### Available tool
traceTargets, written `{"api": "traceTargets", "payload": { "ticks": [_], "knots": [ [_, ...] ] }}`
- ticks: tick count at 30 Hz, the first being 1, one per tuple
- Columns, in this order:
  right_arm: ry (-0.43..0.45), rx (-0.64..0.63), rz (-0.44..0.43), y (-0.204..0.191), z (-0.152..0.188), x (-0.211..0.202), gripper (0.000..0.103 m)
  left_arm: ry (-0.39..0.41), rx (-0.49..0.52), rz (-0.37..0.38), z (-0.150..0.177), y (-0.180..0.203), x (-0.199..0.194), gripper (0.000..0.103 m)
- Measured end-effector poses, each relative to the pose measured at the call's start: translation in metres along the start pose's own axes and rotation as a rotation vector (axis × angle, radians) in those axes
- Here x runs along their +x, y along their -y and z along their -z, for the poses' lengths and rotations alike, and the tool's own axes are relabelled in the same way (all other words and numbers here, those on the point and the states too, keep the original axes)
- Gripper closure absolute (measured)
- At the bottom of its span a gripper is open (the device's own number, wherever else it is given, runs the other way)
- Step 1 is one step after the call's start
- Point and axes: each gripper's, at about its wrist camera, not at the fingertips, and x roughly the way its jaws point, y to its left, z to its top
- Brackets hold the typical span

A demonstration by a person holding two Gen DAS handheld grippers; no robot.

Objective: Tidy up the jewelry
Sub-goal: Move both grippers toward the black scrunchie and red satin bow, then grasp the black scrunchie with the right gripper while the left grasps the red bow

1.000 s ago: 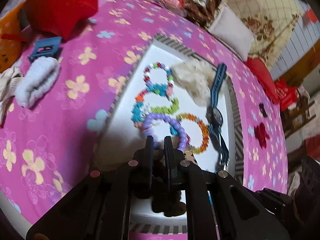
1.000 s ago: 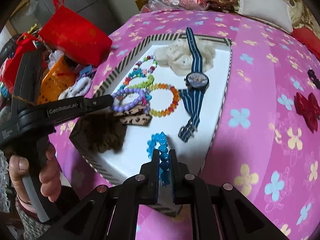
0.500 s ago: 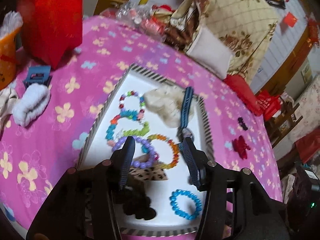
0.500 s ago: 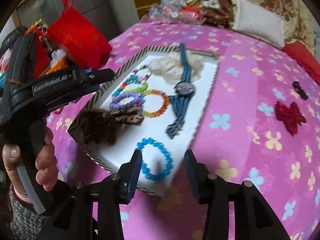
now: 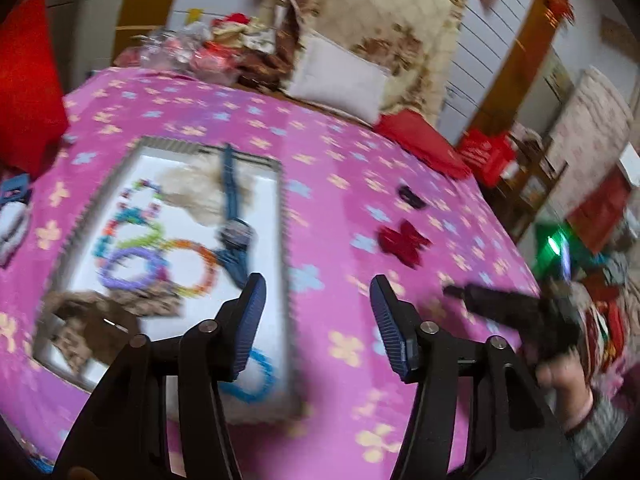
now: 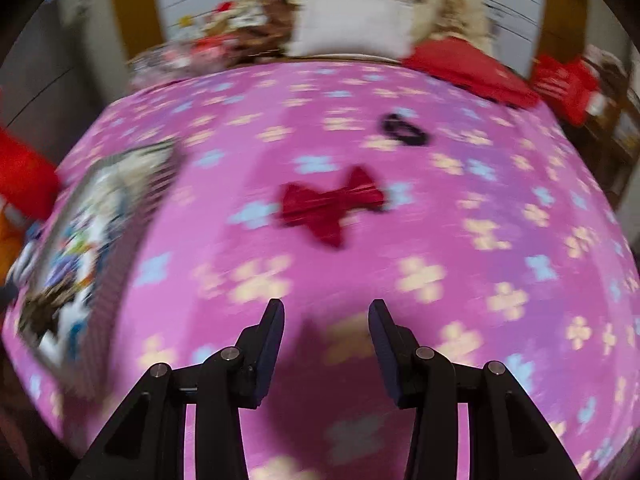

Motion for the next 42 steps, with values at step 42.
{"api": "traceTargets", "payload": {
  "ticks": [42],
  "knots": [
    [0.027,0.229,-0.095,0.11,-0.02,0.012,0.096,-0.183,0.241,0.04,0.046,0.066,0.088,0.044]
  ]
}}
